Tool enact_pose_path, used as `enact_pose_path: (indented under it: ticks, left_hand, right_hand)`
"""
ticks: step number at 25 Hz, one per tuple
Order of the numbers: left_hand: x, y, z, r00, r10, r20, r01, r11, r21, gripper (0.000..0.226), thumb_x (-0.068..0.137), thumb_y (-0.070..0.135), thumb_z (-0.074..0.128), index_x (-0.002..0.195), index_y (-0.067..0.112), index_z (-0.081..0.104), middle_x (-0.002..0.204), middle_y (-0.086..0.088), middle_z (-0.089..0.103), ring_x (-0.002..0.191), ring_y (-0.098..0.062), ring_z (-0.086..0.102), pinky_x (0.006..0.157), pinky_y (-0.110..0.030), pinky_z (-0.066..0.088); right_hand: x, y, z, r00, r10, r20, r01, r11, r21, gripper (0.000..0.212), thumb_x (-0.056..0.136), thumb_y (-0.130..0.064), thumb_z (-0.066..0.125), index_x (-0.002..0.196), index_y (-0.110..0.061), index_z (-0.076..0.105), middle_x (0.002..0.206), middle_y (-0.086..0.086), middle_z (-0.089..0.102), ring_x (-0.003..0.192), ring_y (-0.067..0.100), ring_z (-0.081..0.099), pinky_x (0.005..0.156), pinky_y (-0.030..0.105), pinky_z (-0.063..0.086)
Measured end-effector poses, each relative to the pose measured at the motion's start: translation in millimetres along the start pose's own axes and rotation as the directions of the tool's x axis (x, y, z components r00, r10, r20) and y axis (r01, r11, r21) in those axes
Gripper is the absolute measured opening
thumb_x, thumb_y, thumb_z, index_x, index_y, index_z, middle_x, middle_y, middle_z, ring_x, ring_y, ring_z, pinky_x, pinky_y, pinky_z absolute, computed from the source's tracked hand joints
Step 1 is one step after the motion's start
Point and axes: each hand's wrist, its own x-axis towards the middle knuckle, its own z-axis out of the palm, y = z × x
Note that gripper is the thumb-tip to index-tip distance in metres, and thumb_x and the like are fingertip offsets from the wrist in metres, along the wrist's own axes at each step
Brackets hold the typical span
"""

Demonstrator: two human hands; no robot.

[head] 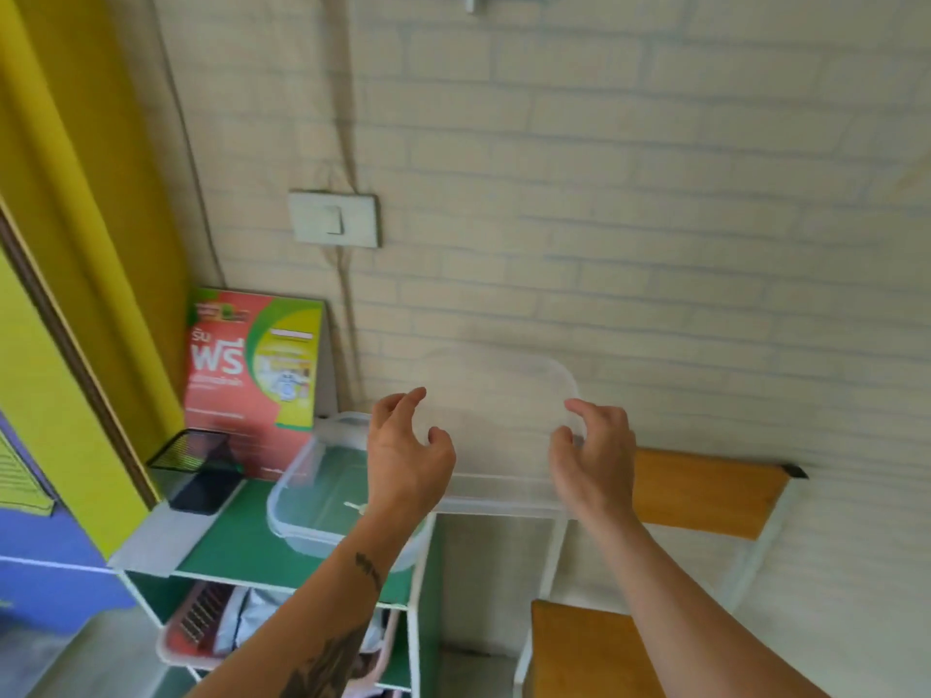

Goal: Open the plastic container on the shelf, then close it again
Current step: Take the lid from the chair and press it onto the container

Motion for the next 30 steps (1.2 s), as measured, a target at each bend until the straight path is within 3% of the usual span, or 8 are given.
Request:
enact_pose_path:
  ticks: [8, 17, 24, 30]
  left_hand:
    - [77, -97, -95, 0.986, -0.096, 0.138, 0.080, 0.990, 0.119, 0.051, 0.085, 0.011, 0.057, 0.135, 0.014, 0.058, 0.140, -0.007, 0.047, 0.122, -0.026, 0.051, 0.108, -0.039, 0.040]
    - [88, -162, -97, 0.929, -0.183, 0.321, 0.133, 0.976, 0.172, 0.057, 0.086, 0.011, 0.057, 0.142, 0.013, 0.050, 0.148, -0.005, 0.043, 0.130, -0.026, 0.048, 0.108, -0.039, 0.039]
    - [93, -179, -95, 0.902, -0.156, 0.402, 0.077, 0.975, 0.206, 0.062, 0.088, 0.010, 0.057, 0.148, 0.015, 0.041, 0.151, -0.005, 0.038, 0.133, -0.028, 0.044, 0.110, -0.041, 0.039]
    - [96, -179, -91, 0.898, -0.120, 0.423, -0.068, 0.913, 0.403, 0.060, 0.089, 0.021, 0.054, 0.147, 0.018, 0.039, 0.147, -0.006, 0.039, 0.125, -0.027, 0.050, 0.099, -0.042, 0.048]
  right_hand:
    - [-46, -75, 125, 0.986, 0.124, 0.113, -0.104, 0.981, -0.165, 0.043, 0.092, -0.026, 0.052, 0.135, -0.022, 0.053, 0.133, 0.007, 0.045, 0.121, 0.024, 0.043, 0.090, 0.036, 0.044]
    - [-76, -71, 168, 0.941, 0.228, 0.248, -0.136, 0.930, -0.342, 0.050, 0.094, -0.026, 0.053, 0.143, -0.023, 0.043, 0.132, 0.004, 0.040, 0.118, 0.020, 0.041, 0.083, 0.026, 0.037]
    - [-70, -64, 175, 0.927, 0.233, 0.294, -0.109, 0.916, -0.386, 0.055, 0.093, -0.026, 0.054, 0.146, -0.023, 0.039, 0.131, 0.003, 0.039, 0.117, 0.020, 0.041, 0.090, 0.030, 0.043]
    - [-63, -60, 175, 0.907, 0.240, 0.347, -0.069, 0.896, -0.439, 0.055, 0.094, -0.026, 0.051, 0.146, -0.025, 0.036, 0.133, 0.005, 0.038, 0.121, 0.024, 0.038, 0.092, 0.034, 0.041]
